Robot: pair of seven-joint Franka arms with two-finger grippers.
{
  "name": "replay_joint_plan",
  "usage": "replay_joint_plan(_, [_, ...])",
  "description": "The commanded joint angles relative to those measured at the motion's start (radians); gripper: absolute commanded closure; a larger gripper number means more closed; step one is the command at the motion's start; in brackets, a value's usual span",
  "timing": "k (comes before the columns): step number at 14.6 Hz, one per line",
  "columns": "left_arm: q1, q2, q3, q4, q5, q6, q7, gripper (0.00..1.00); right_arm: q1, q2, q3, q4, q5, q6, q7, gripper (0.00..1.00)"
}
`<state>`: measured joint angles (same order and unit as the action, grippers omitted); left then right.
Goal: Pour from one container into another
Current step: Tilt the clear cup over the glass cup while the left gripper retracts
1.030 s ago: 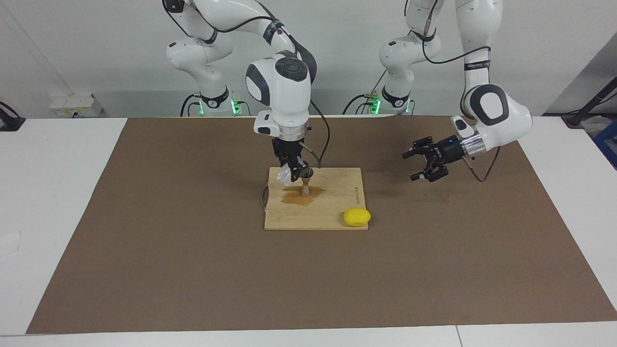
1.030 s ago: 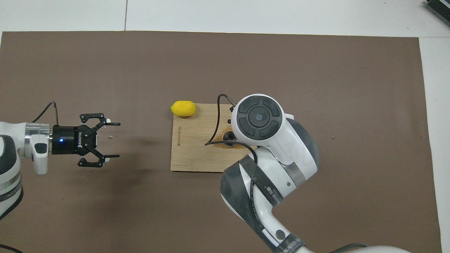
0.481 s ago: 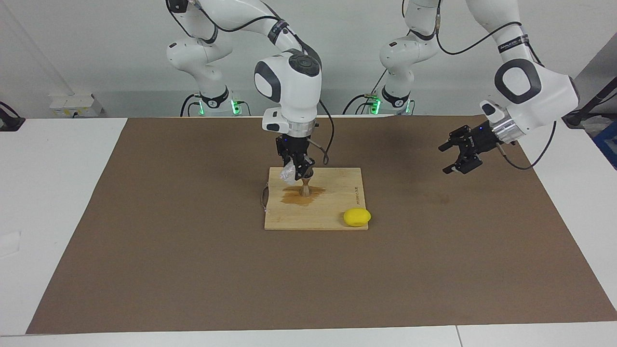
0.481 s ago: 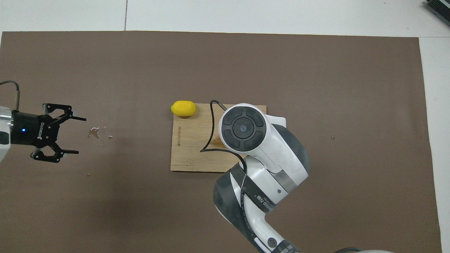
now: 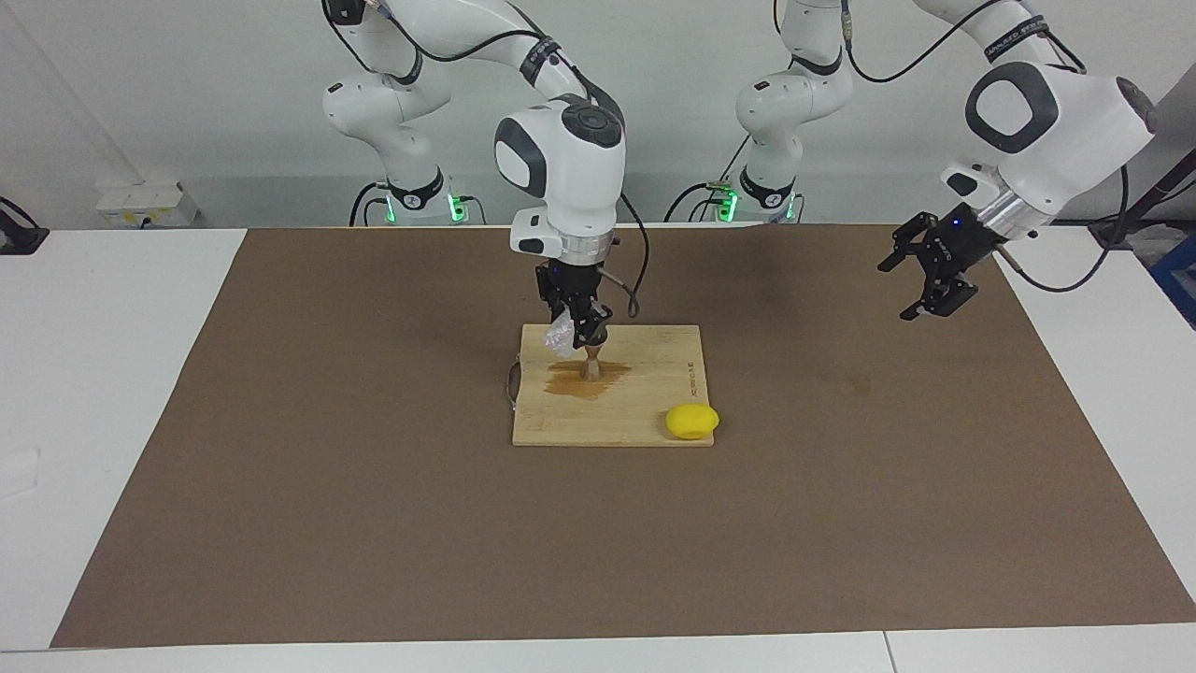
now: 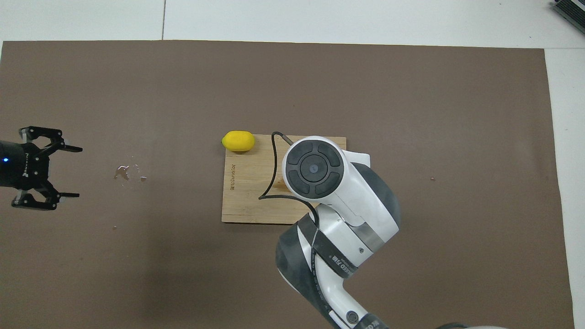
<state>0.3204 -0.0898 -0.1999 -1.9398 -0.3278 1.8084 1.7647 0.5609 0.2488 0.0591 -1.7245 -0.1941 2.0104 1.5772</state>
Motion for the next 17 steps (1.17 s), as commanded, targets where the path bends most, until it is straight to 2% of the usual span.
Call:
replay_joint_plan(1, [-0.085, -0.004, -0.012, 0.105, 0.131, -0.04, -0.202, 0.0, -0.001, 0.006, 0.005, 0.02, -0.016, -0.018, 0.011, 1.0])
replay_joint_plan(4, [-0.093, -0.016, -0.015, 0.116, 0.153, -0.121, -0.48, 0.0, -0.004, 0.007, 0.005, 0.025, -0.001, -0.021, 0.012, 1.0])
replay_joint_plan(6, [-0.104, -0.018, -0.016, 0.114, 0.173, -0.124, -0.6, 0.0, -0.013, 0.007, 0.005, 0.035, 0.068, -0.024, 0.014, 1.0])
replay_joint_plan(8, [-0.141, -0.021, -0.016, 0.114, 0.193, -0.13, -0.71, 0.0, -0.021, 0.009, 0.005, 0.04, 0.131, -0.024, 0.02, 1.0])
replay_joint_plan(12, [-0.236, -0.045, -0.018, 0.116, 0.262, -0.204, -1.077, 0.0, -0.061, 0.012, 0.002, 0.04, 0.226, -0.021, 0.014, 1.0])
replay_joint_plan(17, [-0.254, -0.051, -0.018, 0.114, 0.286, -0.236, -1.292, 0.0, -0.127, 0.012, 0.002, 0.022, 0.356, -0.021, -0.018, 1.0])
